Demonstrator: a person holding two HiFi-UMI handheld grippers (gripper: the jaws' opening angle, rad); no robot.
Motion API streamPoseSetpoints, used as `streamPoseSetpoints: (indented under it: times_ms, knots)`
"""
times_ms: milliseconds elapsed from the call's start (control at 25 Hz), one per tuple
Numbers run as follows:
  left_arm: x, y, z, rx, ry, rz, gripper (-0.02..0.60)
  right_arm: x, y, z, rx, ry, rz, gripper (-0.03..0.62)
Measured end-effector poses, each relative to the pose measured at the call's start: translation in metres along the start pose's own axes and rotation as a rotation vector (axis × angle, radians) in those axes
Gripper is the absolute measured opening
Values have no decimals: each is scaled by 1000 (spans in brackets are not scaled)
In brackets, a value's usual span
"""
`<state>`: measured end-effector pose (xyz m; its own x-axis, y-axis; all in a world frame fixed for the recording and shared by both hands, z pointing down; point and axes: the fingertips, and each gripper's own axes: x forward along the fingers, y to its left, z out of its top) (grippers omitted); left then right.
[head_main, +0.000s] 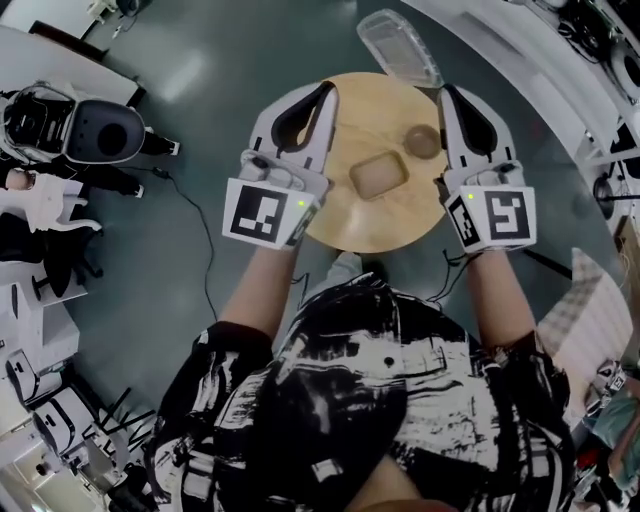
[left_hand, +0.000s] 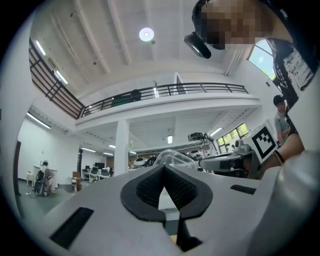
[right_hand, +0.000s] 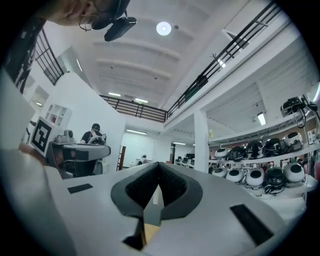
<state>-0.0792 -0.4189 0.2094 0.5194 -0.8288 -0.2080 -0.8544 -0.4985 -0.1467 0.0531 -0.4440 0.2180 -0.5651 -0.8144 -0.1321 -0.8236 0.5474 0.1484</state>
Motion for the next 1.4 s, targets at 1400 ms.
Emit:
streamPoseSetpoints:
  times_ms: [1400]
  knots:
    - [-8,2,7,11,16,22,0,-14,4,15,0,-35,-60,0]
